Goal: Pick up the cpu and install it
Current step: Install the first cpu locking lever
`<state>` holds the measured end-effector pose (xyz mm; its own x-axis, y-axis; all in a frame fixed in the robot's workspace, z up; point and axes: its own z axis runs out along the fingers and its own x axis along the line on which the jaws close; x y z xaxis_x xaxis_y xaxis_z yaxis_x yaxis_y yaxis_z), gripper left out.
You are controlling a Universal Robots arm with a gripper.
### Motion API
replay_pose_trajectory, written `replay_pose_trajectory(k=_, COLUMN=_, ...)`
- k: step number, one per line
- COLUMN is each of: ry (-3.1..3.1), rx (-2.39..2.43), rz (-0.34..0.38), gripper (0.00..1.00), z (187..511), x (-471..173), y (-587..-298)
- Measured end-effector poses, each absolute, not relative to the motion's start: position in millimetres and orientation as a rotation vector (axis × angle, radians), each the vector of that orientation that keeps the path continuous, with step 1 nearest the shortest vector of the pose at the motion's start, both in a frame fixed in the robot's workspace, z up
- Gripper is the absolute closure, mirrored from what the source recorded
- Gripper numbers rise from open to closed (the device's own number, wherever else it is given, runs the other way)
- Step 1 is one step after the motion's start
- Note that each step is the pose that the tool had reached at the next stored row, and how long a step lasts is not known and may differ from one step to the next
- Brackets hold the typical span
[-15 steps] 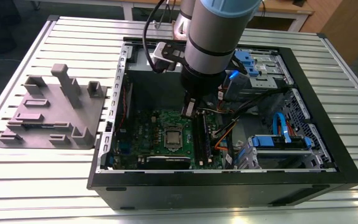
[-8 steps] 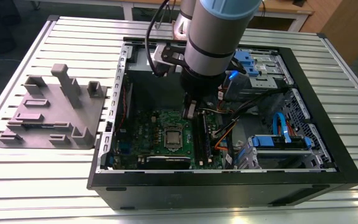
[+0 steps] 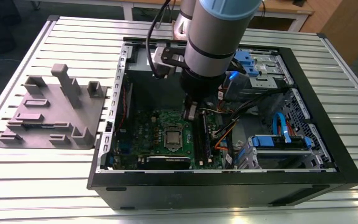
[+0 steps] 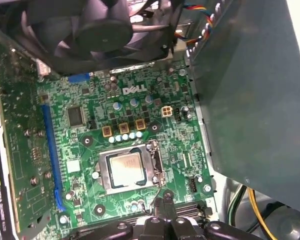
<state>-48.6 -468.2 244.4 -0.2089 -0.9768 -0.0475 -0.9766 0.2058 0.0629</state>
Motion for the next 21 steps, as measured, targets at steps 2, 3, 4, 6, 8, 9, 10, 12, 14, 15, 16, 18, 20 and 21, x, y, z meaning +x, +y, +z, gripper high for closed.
replay_pose_trajectory(k=2, ry=-2.414, rx=2.004, rz=-0.121, gripper=0.90, z=243.9, x=-48.7, y=-468.3)
replay_pose_trajectory(k=3, ry=-2.404, rx=2.016, rz=-0.121, gripper=0.90, z=243.7, x=-48.8, y=-468.5)
replay_pose_trajectory(k=4, ry=-2.398, rx=2.023, rz=-0.121, gripper=0.90, z=243.4, x=-49.2, y=-468.7)
replay_pose_trajectory(k=6, ry=-2.389, rx=2.033, rz=-0.121, gripper=0.90, z=243.1, x=-50.3, y=-469.5)
replay_pose_trajectory(k=8, ry=-2.382, rx=2.041, rz=-0.121, gripper=0.90, z=242.9, x=-51.0, y=-470.4)
replay_pose_trajectory(k=9, ry=-2.378, rx=2.045, rz=-0.121, gripper=0.90, z=242.4, x=-51.2, y=-471.0)
replay_pose_trajectory(k=10, ry=-2.373, rx=2.051, rz=-0.121, gripper=0.90, z=241.1, x=-51.2, y=-471.2)
replay_pose_trajectory(k=12, ry=-2.362, rx=2.063, rz=-0.120, gripper=0.90, z=240.1, x=-51.2, y=-472.3)
replay_pose_trajectory(k=14, ry=-2.352, rx=2.073, rz=-0.119, gripper=0.90, z=239.7, x=-51.2, y=-473.2)
replay_pose_trajectory(k=15, ry=-2.347, rx=2.078, rz=-0.117, gripper=0.90, z=239.5, x=-51.3, y=-473.5)
replay_pose_trajectory(k=16, ry=-2.341, rx=2.083, rz=-0.116, gripper=0.90, z=239.2, x=-51.2, y=-473.7)
replay_pose_trajectory(k=18, ry=-2.327, rx=2.098, rz=-0.115, gripper=0.90, z=238.3, x=-51.2, y=-473.9)
replay_pose_trajectory(k=20, ry=-2.321, rx=2.105, rz=-0.115, gripper=0.90, z=237.2, x=-51.2, y=-473.9)
replay_pose_trajectory(k=21, ry=-2.319, rx=2.108, rz=-0.114, gripper=0.90, z=236.3, x=-51.2, y=-473.9)
